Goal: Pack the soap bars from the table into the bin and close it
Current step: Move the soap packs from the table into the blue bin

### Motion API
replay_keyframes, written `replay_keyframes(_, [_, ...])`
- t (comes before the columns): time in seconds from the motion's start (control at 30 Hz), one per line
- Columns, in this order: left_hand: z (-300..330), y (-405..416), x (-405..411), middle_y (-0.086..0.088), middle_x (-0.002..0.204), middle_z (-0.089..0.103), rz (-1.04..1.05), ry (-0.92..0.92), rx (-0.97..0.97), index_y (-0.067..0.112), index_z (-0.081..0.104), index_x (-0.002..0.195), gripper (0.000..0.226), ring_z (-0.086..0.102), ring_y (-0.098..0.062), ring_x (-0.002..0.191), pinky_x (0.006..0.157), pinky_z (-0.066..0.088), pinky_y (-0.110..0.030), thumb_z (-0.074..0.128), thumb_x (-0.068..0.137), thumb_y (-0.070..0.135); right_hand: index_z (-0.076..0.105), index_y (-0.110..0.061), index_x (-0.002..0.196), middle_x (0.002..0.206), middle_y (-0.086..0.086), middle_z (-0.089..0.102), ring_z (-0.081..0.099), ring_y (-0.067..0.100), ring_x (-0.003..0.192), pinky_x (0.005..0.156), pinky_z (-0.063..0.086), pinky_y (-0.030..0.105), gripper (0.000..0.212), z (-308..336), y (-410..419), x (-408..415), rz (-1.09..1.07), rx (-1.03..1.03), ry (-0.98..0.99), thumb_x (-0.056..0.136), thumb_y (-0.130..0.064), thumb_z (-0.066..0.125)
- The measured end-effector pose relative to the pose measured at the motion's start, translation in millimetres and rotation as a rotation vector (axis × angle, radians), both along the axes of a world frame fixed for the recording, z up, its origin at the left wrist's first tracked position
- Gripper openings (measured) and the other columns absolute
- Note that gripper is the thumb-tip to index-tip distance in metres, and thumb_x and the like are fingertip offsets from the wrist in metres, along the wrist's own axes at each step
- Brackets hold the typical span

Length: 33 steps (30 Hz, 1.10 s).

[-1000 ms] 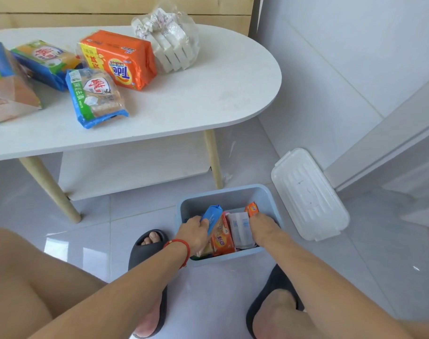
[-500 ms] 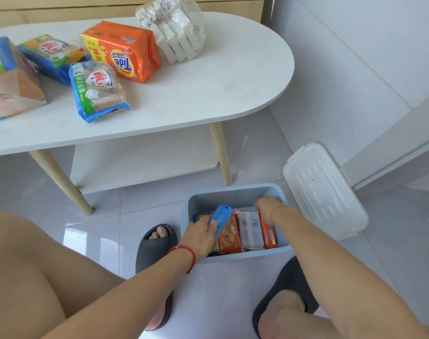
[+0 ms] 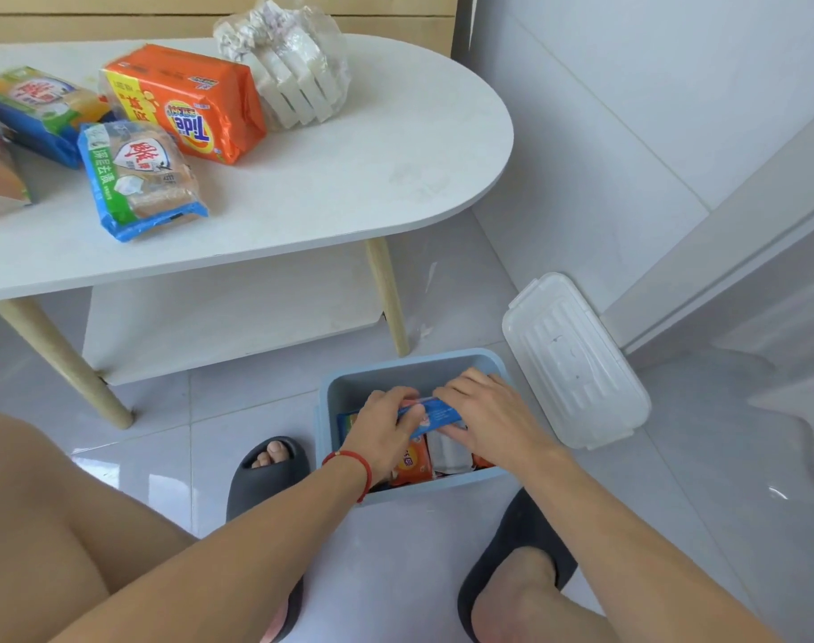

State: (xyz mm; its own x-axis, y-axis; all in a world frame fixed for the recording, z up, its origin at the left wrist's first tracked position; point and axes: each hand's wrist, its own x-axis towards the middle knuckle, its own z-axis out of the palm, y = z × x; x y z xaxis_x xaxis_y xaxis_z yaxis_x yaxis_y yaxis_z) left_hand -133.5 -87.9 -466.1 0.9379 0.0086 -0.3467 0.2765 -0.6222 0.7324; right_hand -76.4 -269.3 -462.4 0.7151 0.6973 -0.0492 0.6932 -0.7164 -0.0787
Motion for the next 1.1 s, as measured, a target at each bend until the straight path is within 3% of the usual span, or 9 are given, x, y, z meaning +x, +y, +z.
replay_keyframes(0.17, [1,20,-25,-0.009,0.120,0.058,0.113,-0.279,0.395,0.012,0.061,0.119,0.026,0.052,-0.025,0.113,0.097,0.050,-0.039,0.055,0.094,0.018,0.067,-0.011,0.122,0.118,0.006,0.067,0.059,0.021,0.115,0.092,0.055,0.034,0.046,-20,-6,12,-0.198,0.009,-0.030,0.083,-0.027,0.081])
replay_keyframes(0.27, [1,39,-27,-0.016,0.129,0.050,0.209,-0.282,0.617,0.010,0.054,0.127,0.052,0.050,-0.034,0.113,0.091,0.052,-0.046,0.067,0.077,0.008,0.069,-0.009,0.118,0.112,0.006,0.069,0.061,0.022,0.109,0.079,0.060,0.033,0.052,-27,4,11,-0.140,-0.015,-0.041,0.073,-0.026,0.089])
replay_keyframes(0.37, [1,50,-23,-0.014,0.134,0.044,0.381,-0.012,0.406,0.008,0.041,0.139,0.057,0.049,-0.031,0.117,0.094,0.053,-0.045,0.062,0.086,0.008,0.068,-0.009,0.119,0.113,0.008,0.069,0.061,0.023,0.107,0.076,0.060,0.034,0.061,-35,32,6,-0.093,-0.036,-0.040,0.067,-0.028,0.093])
replay_keyframes(0.43, [-5,53,-27,-0.011,0.130,0.048,0.301,0.114,0.361,0.010,0.047,0.131,0.049,0.054,-0.028,0.114,0.095,0.054,-0.041,0.065,0.085,0.007,0.063,-0.011,0.124,0.119,0.008,0.065,0.057,0.025,0.112,0.084,0.057,0.037,0.058,-45,55,0,-0.119,-0.046,0.005,0.073,-0.023,0.087])
replay_keyframes(0.6, [-18,57,-42,-0.004,0.139,0.036,0.172,0.094,0.414,0.016,0.033,0.145,0.078,0.058,-0.026,0.109,0.091,0.054,-0.036,0.070,0.077,0.003,0.053,-0.011,0.133,0.131,0.009,0.055,0.048,0.024,0.126,0.093,0.053,0.035,0.050,-60,77,3,-0.163,-0.055,0.130,0.088,-0.018,0.073])
replay_keyframes(0.77, [-17,59,-38,-0.003,0.138,0.037,0.191,0.090,0.357,0.013,0.039,0.138,0.063,0.058,-0.026,0.110,0.092,0.055,-0.036,0.066,0.081,0.012,0.048,-0.006,0.141,0.139,0.011,0.050,0.041,0.025,0.133,0.098,0.051,0.038,0.059,-55,85,14,-0.093,-0.111,0.150,0.087,-0.005,0.070])
replay_keyframes(0.9, [-20,63,-41,-0.003,0.142,0.035,0.153,0.043,0.388,0.013,0.036,0.142,0.060,0.054,-0.023,0.117,0.097,0.053,-0.031,0.063,0.089,0.015,0.033,-0.013,0.154,0.150,0.012,0.039,0.033,0.030,0.142,0.119,0.029,0.054,0.088,-56,80,-11,-0.229,-0.131,0.105,0.079,-0.003,0.077])
replay_keyframes(1.0, [-23,65,-42,-0.003,0.143,0.034,0.157,0.026,0.371,0.013,0.035,0.143,0.061,0.054,-0.022,0.120,0.100,0.052,-0.032,0.065,0.090,0.017,0.031,-0.023,0.156,0.149,0.013,0.037,0.040,0.030,0.134,0.111,0.043,0.043,0.075,-60,82,-30,-0.505,0.028,0.190,0.091,-0.010,0.067])
replay_keyframes(1.1, [-26,65,-42,-0.002,0.142,0.034,0.153,0.014,0.374,0.014,0.036,0.143,0.063,0.052,-0.021,0.121,0.098,0.051,-0.031,0.067,0.089,0.020,0.015,-0.031,0.160,0.153,0.014,0.027,0.057,0.029,0.114,0.094,0.054,0.042,0.077,-63,90,-35,-0.555,0.053,0.373,0.098,-0.007,0.053])
